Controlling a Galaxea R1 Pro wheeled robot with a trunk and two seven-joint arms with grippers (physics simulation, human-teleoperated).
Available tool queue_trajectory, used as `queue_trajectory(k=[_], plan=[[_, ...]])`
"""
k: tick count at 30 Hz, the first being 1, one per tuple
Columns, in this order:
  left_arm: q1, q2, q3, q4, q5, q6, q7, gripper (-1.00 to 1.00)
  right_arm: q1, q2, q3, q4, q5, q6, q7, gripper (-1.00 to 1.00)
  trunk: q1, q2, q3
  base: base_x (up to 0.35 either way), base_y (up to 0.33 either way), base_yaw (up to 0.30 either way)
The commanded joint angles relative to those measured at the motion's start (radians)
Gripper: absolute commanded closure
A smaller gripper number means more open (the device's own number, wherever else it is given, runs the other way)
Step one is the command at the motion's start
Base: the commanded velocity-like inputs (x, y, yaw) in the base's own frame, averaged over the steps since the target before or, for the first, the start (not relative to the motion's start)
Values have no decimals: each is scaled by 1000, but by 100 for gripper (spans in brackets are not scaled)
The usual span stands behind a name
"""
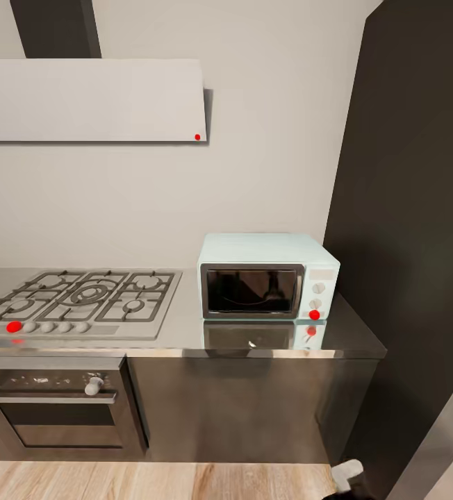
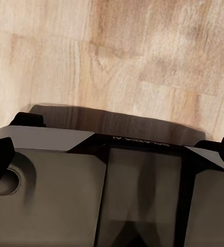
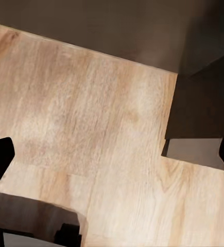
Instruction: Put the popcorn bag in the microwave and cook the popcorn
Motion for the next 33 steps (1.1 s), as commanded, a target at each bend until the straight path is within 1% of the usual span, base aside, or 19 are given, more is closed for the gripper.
queue_trajectory(k=[1, 2, 3, 7, 9, 11, 14, 15, 17, 18, 19, 21, 22, 23, 26, 29, 31, 32, 33], plan=[[-1, 0, -8, 1, 7, -3, 2, -100, 0, 0, 2, -63, 9, 49, 10, -100, 0, -1, -1, 0, 0, 0], [-1, 0, -8, 1, 7, -3, 2, -100, 0, 0, 1, -160, 5, 113, 23, -100, 0, -1, -1, 0, 0, 0], [-1, 0, -8, 1, 7, -3, 2, -100, 1, 1, 0, -216, 2, 149, 29, -100, 0, -1, -1, 0, 0, 0], [-1, 0, -8, 1, 7, -3, 2, -100, -17, 4, -4, -253, -3, 173, 31, -100, 0, -1, -1, 0, 0, 0], [-1, 0, -8, 1, 7, -3, 2, -100, -62, 5, -5, -277, -3, 188, 31, -100, 0, -1, -1, 0, 0, 0], [-1, 0, -8, 1, 7, -3, 2, -100, -115, 9, -8, -294, -7, 227, 30, -100, 0, -1, -1, 0, 0, 0], [-1, 2, -8, 1, 7, -3, 2, -100, -200, 13, -22, -334, -37, 302, 25, -100, 0, -1, -1, 0, 0, 0], [-1, 2, -8, 1, 7, -3, 2, -100, -210, 12, -29, -351, -40, 313, 23, -100, 0, -1, -1, 0, 0, 0], [-1, 2, -8, 1, 7, -3, 2, -100, -222, 11, -38, -422, -44, 347, 21, -100, 0, -1, -1, 0, 0, 0], [-1, 2, -8, 1, 7, -3, 2, -100, -225, 10, -41, -480, -44, 373, 18, -100, 0, -1, -1, 0, 0, 0], [-1, 2, -8, 1, 7, -3, 2, -100, -226, 10, -42, -500, -44, 381, 16, -100, 0, -1, -1, 0, 0, 0], [-1, 3, -8, 1, 7, -3, 2, -100, -236, 10, -44, -571, -44, 404, -5, -100, 0, -1, -1, 0, 0, 0], [-1, 2, -8, 1, 7, -3, 2, -100, -250, 12, -46, -593, -44, 412, -21, -100, 0, -1, -1, 0, 0, 0], [-1, 2, -8, 1, 7, -3, 2, -100, -295, 13, -47, -606, -47, 427, -48, -100, 0, -1, -1, 0, 0, 0], [-1, 2, -8, 1, 7, -3, 2, -100, -384, 16, -50, -593, -50, 469, -78, -100, 0, -1, -1, 0, 0, 0], [-1, 3, -8, 1, 7, -3, 2, -100, -472, 18, -63, -536, -51, 482, -88, -100, 0, -1, -1, 0, 0, 0], [-1, 3, -8, 1, 7, -3, 2, -100, -544, 33, -80, -445, -51, 476, -91, -100, 0, -1, -1, 0, 0, 0], [-1, 3, -8, 1, 7, -3, 2, -100, -586, 48, -99, -374, -51, 460, -93, -100, 0, -1, -1, 0, 0, 0], [-1, 3, -8, 1, 7, -3, 2, -100, -612, 54, -116, -323, -51, 436, -93, -100, 0, -1, -1, 0, 0, 0]])
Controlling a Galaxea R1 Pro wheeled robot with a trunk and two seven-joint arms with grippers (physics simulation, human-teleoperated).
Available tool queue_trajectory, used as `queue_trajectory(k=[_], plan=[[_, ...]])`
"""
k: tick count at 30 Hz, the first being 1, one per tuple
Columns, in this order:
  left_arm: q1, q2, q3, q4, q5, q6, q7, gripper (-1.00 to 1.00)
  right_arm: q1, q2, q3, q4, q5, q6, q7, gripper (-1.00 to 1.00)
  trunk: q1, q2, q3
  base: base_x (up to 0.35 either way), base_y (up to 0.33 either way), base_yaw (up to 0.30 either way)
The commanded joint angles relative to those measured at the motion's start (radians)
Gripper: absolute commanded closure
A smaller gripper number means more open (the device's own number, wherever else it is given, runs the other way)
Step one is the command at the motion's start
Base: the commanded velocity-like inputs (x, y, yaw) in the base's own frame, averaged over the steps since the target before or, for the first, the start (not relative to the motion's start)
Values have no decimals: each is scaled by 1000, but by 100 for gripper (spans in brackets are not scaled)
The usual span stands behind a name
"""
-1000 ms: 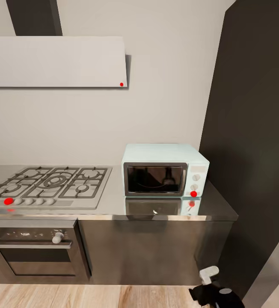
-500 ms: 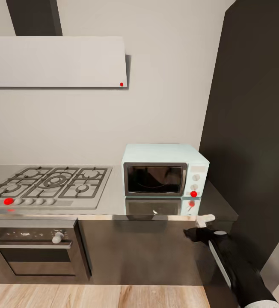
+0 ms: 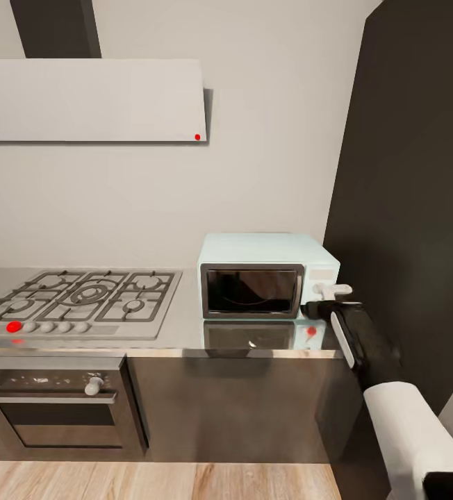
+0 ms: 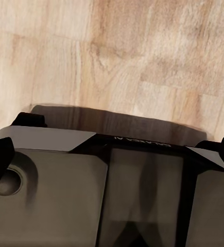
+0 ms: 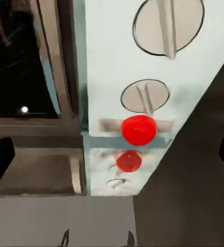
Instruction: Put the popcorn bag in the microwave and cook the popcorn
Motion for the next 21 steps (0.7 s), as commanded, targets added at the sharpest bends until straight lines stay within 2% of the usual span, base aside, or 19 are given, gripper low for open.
queue_trajectory(k=[1, 2, 3, 5, 6, 8, 9, 14, 17, 18, 21], plan=[[-1, 0, -8, 1, 7, -3, 2, -100, -33, 7, -26, 75, 7, -51, 4, -100, 0, -1, -1, 0, 0, 0], [-1, 0, -8, 1, 7, -3, 2, -100, -47, 9, -38, 122, 7, -97, 3, -100, 0, -1, -1, 0, 0, 0], [-1, 0, -8, 1, 7, -3, 2, -100, -62, 11, -52, 202, 7, -193, -8, -100, 0, -1, -1, 0, 0, 0], [-1, 0, -8, 1, 7, -3, 2, -100, -69, 13, -59, 295, 5, -310, -30, -100, 0, -1, -1, 0, 0, 0], [-1, 0, -8, 1, 7, -3, 2, -100, -72, 14, -66, 376, -15, -438, -43, -100, 0, -1, -1, 0, 0, 0], [-1, -1, -8, 1, 7, -3, 2, -100, -72, 13, -92, 393, -54, -485, -44, -100, 0, -1, -1, 0, 0, 0], [-1, -1, -8, 1, 7, -4, 2, -100, -73, 11, -110, 414, -75, -566, -42, -100, 0, -1, -1, 0, 0, 0], [-1, 0, -8, 1, 7, -5, 3, -100, -72, -1, -115, 488, -41, -624, -37, -100, 0, -1, -1, 0, 0, 0], [-1, 0, -8, 1, 8, -5, 3, -100, -72, -1, -115, 514, -44, -659, -35, -100, 0, -1, -1, 0, 0, 0], [-1, 0, -8, 2, 20, -5, 3, -100, -72, -2, -115, 563, -38, -682, -35, -100, 0, -1, -1, 0, 0, 0], [-1, 3, -8, 2, 56, -5, 3, -100, -72, -2, -115, 608, -35, -716, -33, -100, 0, -1, -1, 0, 0, 0]])
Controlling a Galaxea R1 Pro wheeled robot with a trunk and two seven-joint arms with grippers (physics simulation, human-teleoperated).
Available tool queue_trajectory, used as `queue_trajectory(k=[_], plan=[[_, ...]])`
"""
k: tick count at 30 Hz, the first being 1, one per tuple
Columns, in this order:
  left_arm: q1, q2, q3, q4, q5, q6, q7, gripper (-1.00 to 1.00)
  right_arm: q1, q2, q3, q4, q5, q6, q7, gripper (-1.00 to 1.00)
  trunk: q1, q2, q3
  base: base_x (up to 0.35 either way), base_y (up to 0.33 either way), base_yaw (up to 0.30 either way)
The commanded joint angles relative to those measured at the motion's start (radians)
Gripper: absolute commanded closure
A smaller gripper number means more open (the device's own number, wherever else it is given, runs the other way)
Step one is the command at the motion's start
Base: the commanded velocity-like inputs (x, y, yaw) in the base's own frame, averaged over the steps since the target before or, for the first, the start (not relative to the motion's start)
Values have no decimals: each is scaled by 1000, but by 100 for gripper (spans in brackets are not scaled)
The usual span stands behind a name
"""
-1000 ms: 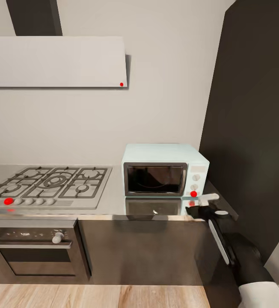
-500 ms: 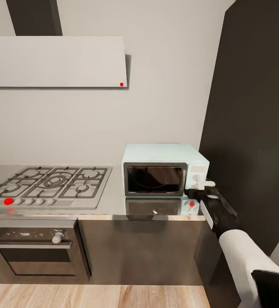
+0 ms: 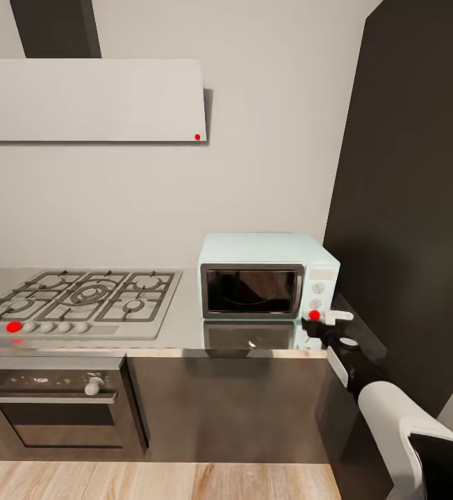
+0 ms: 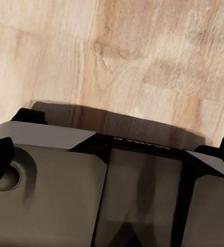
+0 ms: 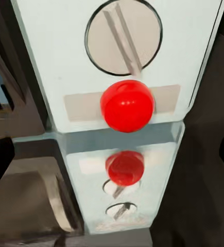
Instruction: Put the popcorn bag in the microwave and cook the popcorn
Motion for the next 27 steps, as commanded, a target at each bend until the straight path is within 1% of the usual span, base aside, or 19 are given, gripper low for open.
queue_trajectory(k=[1, 5, 11, 12, 13, 15, 21, 22, 23, 24, 27], plan=[[-1, 0, -9, 1, 21, -3, 2, -100, -1, 0, -3, 7, 2, -5, 2, -100, 0, -1, -1, 0, 0, 0], [-1, 2, -9, 0, 32, -3, 2, -100, 0, -1, -3, 12, 2, -10, 5, -100, 0, -1, -1, 0, 0, 0], [-1, 2, -9, 0, 34, -3, 2, -100, -1, -4, -2, 13, 2, -10, 7, -100, 0, -1, -1, 0, 0, 0], [-1, 2, -9, 0, 34, -3, 2, -100, 0, -4, -2, 13, 7, -9, 8, -100, 0, -1, -1, 0, 0, 0], [-1, 2, -9, 0, 34, -3, 2, -100, -1, -4, -2, 13, 34, -8, 9, -100, 0, -1, -1, 0, 0, 0], [-1, 2, -9, 0, 34, -3, 2, -100, -1, -3, -2, 13, 56, -8, 16, -100, 0, -1, -1, 0, 0, 0], [-1, 2, -9, -1, 36, -3, 2, -100, 0, -4, -1, 13, 87, -10, 26, -100, 0, -1, -1, 0, 0, 0], [-1, 2, -9, -1, 36, -3, 2, -100, -1, -7, -1, 14, 95, -9, 40, -100, 0, -1, -1, 0, 0, 0], [-1, 2, -9, 0, 36, -3, 2, -100, -1, -17, -3, 14, 98, -3, 89, -100, 0, -1, -1, 0, 0, 0], [-1, 2, -9, -1, 36, -4, 2, -100, -1, -21, -3, 14, 98, -1, 107, -100, 0, -1, -1, 0, 0, 0], [-1, 2, -9, -1, 36, -3, 2, -100, -1, -35, -6, 14, 97, -4, 132, -100, 0, -1, -1, 0, 0, 0]])
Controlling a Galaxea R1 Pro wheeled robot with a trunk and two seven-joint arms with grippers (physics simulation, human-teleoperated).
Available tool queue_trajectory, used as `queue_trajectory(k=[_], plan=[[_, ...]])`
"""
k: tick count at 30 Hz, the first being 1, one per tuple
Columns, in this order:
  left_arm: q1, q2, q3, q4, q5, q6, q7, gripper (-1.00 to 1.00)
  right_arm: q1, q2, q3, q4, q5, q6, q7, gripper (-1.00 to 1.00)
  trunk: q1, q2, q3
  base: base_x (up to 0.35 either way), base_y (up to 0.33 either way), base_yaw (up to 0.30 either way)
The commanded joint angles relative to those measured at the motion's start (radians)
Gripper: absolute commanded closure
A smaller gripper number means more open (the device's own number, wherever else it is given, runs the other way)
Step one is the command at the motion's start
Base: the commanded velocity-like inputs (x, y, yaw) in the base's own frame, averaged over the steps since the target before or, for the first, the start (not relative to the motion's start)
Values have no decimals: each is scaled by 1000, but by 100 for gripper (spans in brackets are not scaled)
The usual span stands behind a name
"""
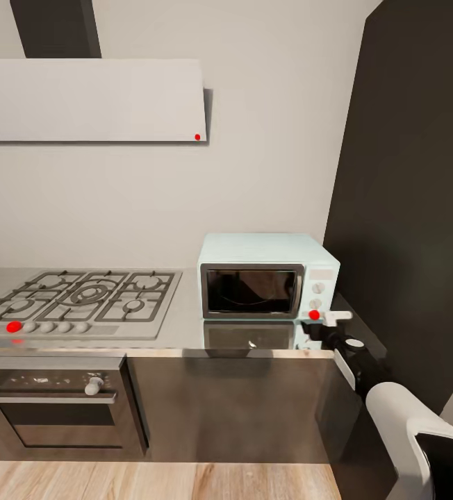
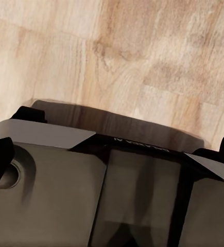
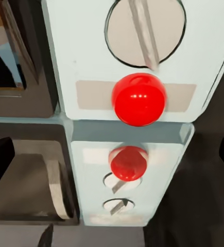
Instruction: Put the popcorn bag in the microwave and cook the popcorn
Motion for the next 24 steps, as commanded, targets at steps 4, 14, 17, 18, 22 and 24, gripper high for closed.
queue_trajectory(k=[4, 14, 17, 18, 22, 24], plan=[[-1, -1, -8, 1, 7, -2, 2, -100, -1, -7, -11, -1, 9, -3, 12, -100, 0, -1, -1, 0, 0, 0], [-1, 0, -8, 1, 7, -2, 2, -100, -1, -26, -14, 33, 6, -4, 4, 100, 0, -1, -1, 0, 0, 0], [-1, 0, -8, 1, 7, -2, 2, -100, -1, -27, -13, 35, 7, -6, 4, 100, 0, -1, -1, 0, 0, 0], [-1, 0, -8, 1, 7, -2, 2, -100, -1, -27, -13, 36, 9, -6, 5, 100, 0, -1, -1, 0, 0, 0], [-1, 0, -8, 1, 7, -2, 2, -100, -1, -26, -13, 36, 12, -7, 4, 100, 0, -1, -1, 0, 0, 0], [-1, 0, -8, 1, 7, -2, 2, -100, -1, -25, -13, 36, 12, -7, 4, 100, 0, -1, -1, 0, 0, 0]])
